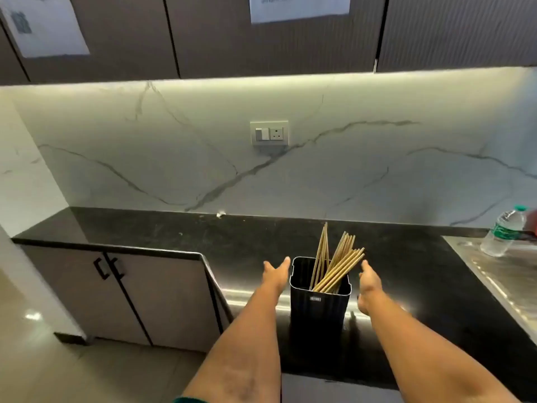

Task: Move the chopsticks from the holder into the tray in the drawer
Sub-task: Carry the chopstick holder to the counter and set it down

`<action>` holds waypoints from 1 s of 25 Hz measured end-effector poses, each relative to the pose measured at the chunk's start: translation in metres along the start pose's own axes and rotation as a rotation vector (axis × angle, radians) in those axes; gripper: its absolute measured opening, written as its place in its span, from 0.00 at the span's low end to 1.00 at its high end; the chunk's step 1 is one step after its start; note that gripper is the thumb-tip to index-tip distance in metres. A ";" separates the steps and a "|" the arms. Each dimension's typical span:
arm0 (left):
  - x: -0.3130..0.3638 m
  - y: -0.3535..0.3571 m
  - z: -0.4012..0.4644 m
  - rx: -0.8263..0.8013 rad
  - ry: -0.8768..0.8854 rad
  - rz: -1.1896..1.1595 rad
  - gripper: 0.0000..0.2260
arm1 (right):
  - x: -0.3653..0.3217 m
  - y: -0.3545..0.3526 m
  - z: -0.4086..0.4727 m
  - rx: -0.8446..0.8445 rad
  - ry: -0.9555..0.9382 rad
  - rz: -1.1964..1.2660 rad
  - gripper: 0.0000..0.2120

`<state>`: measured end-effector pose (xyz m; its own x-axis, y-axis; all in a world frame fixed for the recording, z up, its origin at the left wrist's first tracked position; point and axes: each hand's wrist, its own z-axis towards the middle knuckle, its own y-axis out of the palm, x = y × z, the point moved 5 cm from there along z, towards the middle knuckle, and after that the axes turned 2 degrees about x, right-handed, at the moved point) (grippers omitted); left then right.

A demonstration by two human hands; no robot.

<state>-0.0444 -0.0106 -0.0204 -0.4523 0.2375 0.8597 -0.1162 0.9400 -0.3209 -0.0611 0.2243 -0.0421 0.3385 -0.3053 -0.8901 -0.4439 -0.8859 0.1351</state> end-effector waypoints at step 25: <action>-0.166 -0.244 -0.203 0.848 -0.212 -0.700 0.24 | 0.127 0.276 -0.267 -1.167 0.290 -0.379 0.17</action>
<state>0.2385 -0.2298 -0.0044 -0.1833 -0.4012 0.8975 -0.9325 0.3599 -0.0295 0.0811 -0.1526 -0.0017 0.5191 0.1009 -0.8487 0.6665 -0.6695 0.3280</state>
